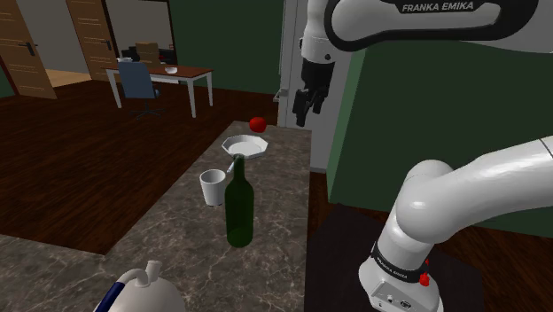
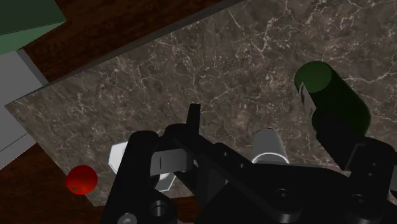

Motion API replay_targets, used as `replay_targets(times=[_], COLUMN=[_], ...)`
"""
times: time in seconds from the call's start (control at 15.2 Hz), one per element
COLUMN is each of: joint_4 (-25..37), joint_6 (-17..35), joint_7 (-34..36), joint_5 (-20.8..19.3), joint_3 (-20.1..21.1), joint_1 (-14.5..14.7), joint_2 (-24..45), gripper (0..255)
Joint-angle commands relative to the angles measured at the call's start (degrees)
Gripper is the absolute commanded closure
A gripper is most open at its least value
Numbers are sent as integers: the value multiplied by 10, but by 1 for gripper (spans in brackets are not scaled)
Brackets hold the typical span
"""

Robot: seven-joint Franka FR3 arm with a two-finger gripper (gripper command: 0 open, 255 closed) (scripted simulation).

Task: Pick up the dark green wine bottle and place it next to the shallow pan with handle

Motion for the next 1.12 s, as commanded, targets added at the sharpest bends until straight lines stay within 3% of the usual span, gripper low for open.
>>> replay_targets(times=[0.0, 0.53, 1.06], joint_4=[0, 70, 177], joint_6=[0, 34, 57], joint_7=[0, 95, 177], joint_5=[0, 72, 124], joint_3=[0, 52, 92], joint_1=[0, 15, 28], joint_2=[0, 161, 334], gripper=[0, 0, 0])
